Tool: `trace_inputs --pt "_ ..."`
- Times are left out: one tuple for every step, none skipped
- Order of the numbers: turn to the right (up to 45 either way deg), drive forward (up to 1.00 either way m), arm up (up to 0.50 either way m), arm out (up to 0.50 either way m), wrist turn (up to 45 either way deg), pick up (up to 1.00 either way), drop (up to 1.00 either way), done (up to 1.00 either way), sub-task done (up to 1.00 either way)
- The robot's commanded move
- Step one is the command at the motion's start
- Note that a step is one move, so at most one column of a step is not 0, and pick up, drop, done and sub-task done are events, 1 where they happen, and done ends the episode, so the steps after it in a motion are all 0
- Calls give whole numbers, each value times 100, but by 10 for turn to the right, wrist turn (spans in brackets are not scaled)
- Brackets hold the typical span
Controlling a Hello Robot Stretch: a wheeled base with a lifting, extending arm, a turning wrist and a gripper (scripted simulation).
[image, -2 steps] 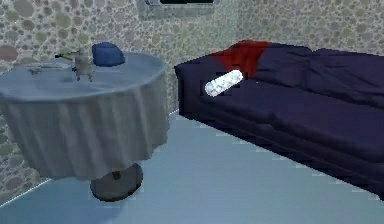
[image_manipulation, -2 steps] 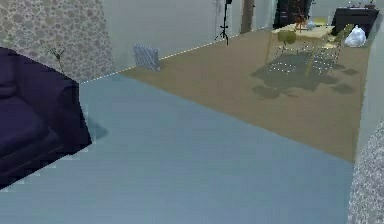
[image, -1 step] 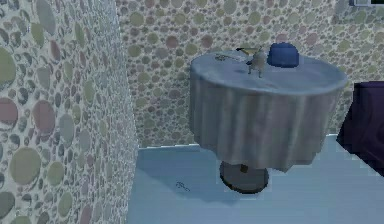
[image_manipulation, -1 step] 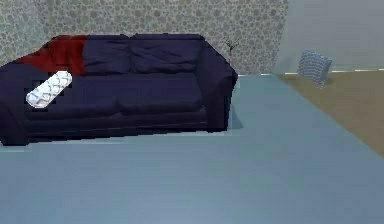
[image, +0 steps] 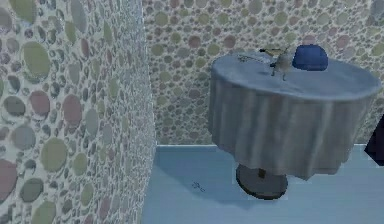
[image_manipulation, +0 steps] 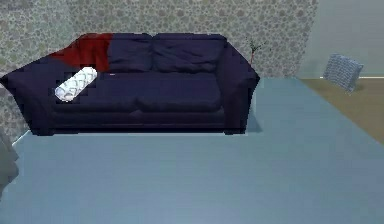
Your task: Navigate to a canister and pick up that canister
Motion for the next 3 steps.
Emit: trace_inputs --pt "0 50 0 0 0 0 0 0 0" --pt "-450 0 0 0 0 0 0 0 0" --pt "0 0 50 0 0 0 0 0 0"
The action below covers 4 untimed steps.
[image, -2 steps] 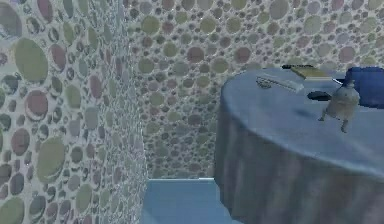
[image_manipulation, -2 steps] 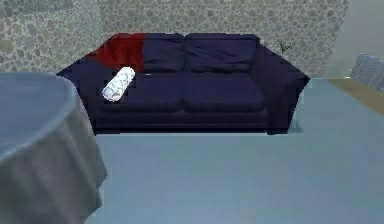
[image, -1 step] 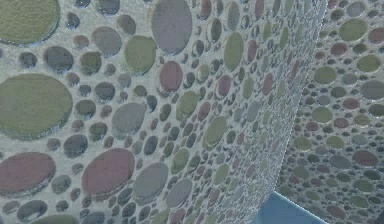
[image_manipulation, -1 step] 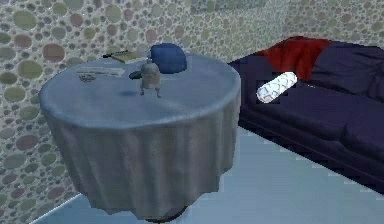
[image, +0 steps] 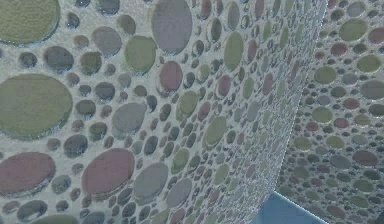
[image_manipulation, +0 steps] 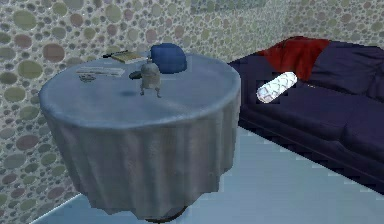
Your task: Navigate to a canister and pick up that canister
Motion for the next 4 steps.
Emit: trace_inputs --pt "0 0 38 0 0 0 0 0 0" --pt "0 0 0 48 0 0 0 0 0" --pt "0 0 0 0 450 0 0 0 0" --pt "0 0 0 0 450 0 0 0 0"
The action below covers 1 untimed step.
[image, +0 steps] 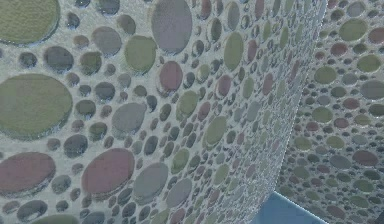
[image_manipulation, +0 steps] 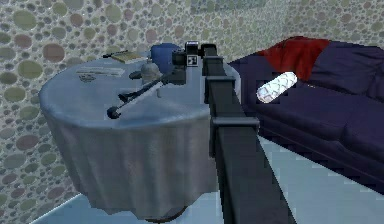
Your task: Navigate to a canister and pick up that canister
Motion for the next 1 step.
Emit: trace_inputs --pt "0 0 0 0 450 0 0 0 0"
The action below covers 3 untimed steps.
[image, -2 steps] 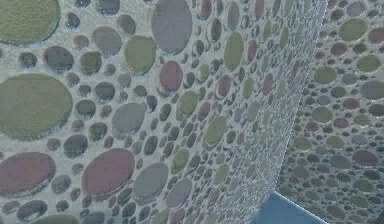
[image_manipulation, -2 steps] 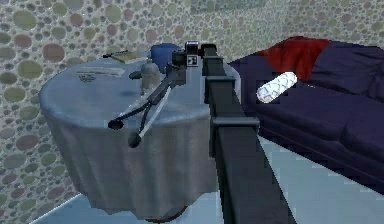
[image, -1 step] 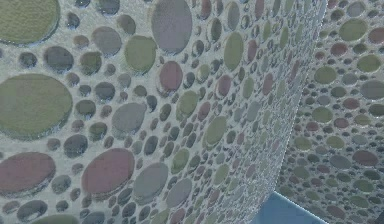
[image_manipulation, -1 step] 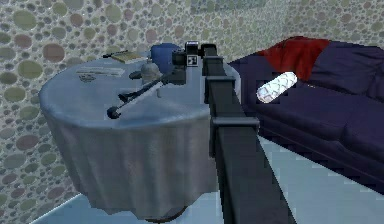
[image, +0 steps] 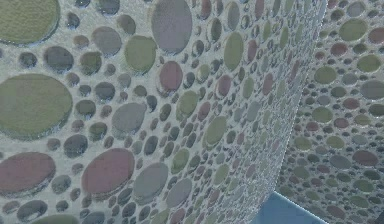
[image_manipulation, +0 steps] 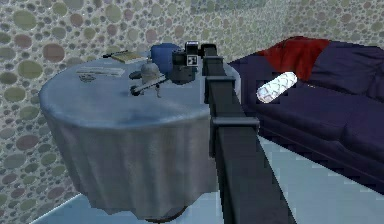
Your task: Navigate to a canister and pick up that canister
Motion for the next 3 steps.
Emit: trace_inputs --pt "0 0 0 0 150 0 0 0 0" --pt "0 0 0 0 0 100 0 0 0" --pt "0 0 0 0 0 0 0 100 0"
